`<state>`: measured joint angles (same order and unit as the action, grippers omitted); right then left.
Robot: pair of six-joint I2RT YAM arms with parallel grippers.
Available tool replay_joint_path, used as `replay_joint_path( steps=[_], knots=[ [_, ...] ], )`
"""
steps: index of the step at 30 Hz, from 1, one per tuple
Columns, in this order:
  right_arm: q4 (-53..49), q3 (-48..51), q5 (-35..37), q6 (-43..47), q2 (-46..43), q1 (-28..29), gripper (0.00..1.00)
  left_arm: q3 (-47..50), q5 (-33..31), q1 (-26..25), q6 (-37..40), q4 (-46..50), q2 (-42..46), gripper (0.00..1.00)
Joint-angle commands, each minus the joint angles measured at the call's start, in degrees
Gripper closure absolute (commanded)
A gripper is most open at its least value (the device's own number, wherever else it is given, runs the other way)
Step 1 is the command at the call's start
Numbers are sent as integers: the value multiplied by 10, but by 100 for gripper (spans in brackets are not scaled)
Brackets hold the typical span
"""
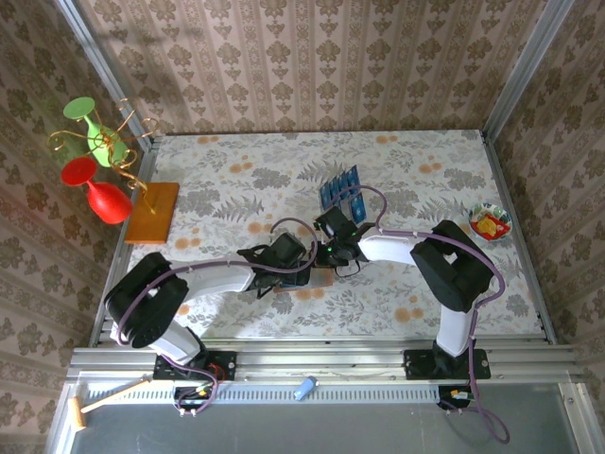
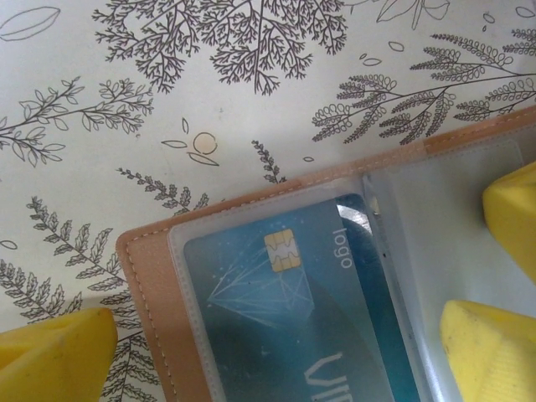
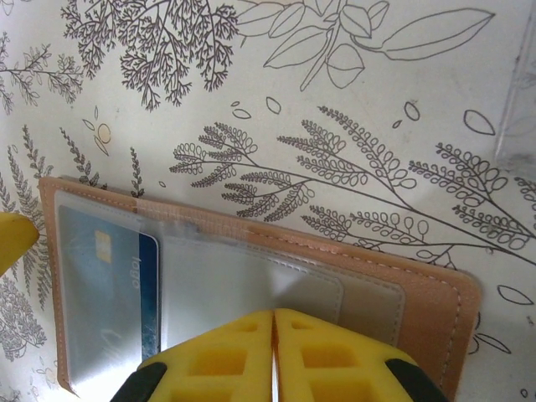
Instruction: Put the credit cards into the card holder
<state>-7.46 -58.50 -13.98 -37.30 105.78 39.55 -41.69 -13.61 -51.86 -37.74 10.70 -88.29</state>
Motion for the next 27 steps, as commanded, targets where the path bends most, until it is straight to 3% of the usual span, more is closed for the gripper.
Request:
replay_joint_path(
  steps=[1, 4, 9, 13, 17, 23, 27],
  knots=[
    [-4, 13, -7, -9, 8, 4, 88, 8, -16, -9, 12, 1, -13, 0],
    [-6, 11, -9, -10, 2, 4, 88, 8, -21, -12, 13, 4, -18, 0],
    [-10, 12, -10, -19, -29, -5, 71, 11, -23, -13, 10, 2, -21, 0],
    [5, 29, -7, -37, -56, -15, 64, 12, -23, -12, 9, 0, -23, 0],
    [13, 44, -6, -45, -64, -19, 64, 12, -22, -13, 9, -1, -26, 0],
    [19, 54, -10, -44, -61, -21, 76, 11, -24, -13, 11, 0, -21, 0],
    [20, 56, -11, -46, -68, -23, 73, 10, -24, -13, 12, -1, -23, 0]
  ],
)
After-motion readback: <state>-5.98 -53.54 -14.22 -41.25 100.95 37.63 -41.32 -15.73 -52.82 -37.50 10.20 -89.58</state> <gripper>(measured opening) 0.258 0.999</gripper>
